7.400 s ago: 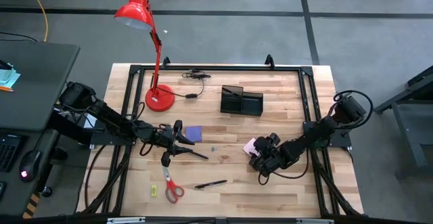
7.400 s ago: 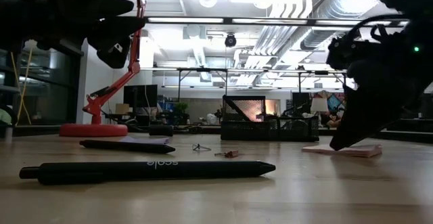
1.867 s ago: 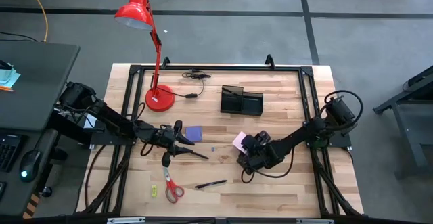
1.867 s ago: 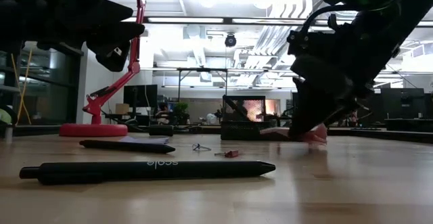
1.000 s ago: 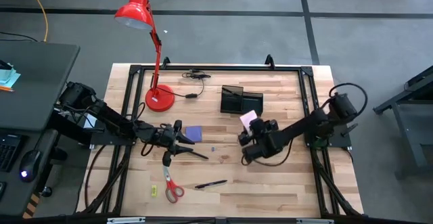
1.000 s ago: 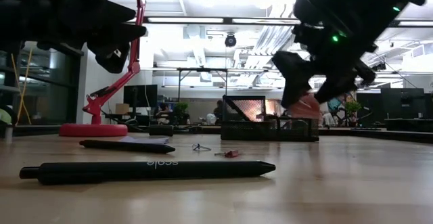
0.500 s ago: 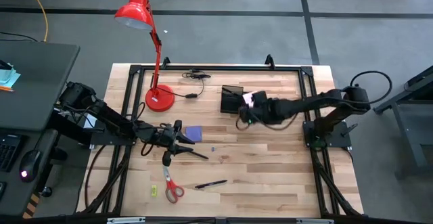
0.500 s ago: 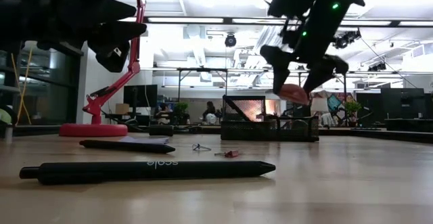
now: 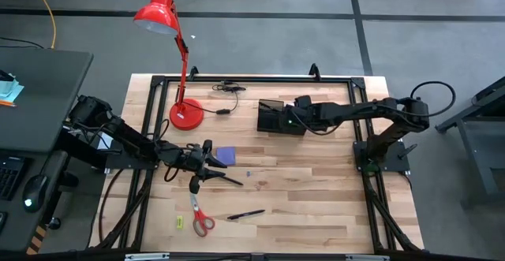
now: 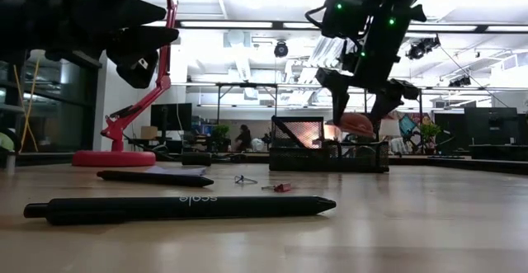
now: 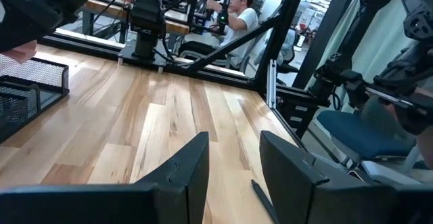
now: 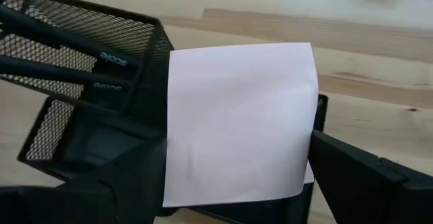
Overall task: Pick and place office supplies into organizer
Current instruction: Put the pink sticky note into the black desk organizer, then put the pink binder clip into the black desk organizer
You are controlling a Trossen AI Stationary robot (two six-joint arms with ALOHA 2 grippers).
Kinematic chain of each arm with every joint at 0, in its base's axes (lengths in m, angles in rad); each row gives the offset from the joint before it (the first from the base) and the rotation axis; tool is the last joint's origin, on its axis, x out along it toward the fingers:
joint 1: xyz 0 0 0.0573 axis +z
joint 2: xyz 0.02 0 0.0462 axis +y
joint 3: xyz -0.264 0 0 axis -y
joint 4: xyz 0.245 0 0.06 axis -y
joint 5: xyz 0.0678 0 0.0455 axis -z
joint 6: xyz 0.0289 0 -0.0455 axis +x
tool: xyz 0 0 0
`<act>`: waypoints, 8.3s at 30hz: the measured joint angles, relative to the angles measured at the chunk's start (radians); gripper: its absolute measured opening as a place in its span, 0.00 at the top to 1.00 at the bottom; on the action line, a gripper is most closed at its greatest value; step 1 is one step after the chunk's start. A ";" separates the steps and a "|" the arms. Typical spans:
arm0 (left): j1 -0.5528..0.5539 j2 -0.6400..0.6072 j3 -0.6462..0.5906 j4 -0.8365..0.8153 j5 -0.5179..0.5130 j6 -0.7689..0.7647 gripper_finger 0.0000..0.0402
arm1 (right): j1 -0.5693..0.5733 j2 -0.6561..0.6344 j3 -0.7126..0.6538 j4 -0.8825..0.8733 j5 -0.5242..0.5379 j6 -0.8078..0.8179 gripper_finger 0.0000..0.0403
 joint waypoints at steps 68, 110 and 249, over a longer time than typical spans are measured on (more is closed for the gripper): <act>0.000 0.000 0.000 -0.020 -0.023 0.002 0.71 | 0.045 0.122 0.000 -0.098 0.176 -0.407 0.89; 0.000 0.000 0.000 -0.055 -0.054 0.002 0.71 | -0.054 0.045 0.000 0.056 -0.057 -0.597 1.00; 0.000 0.000 0.000 -0.092 -0.052 0.010 0.71 | 0.762 0.643 0.002 1.143 0.368 -0.471 0.89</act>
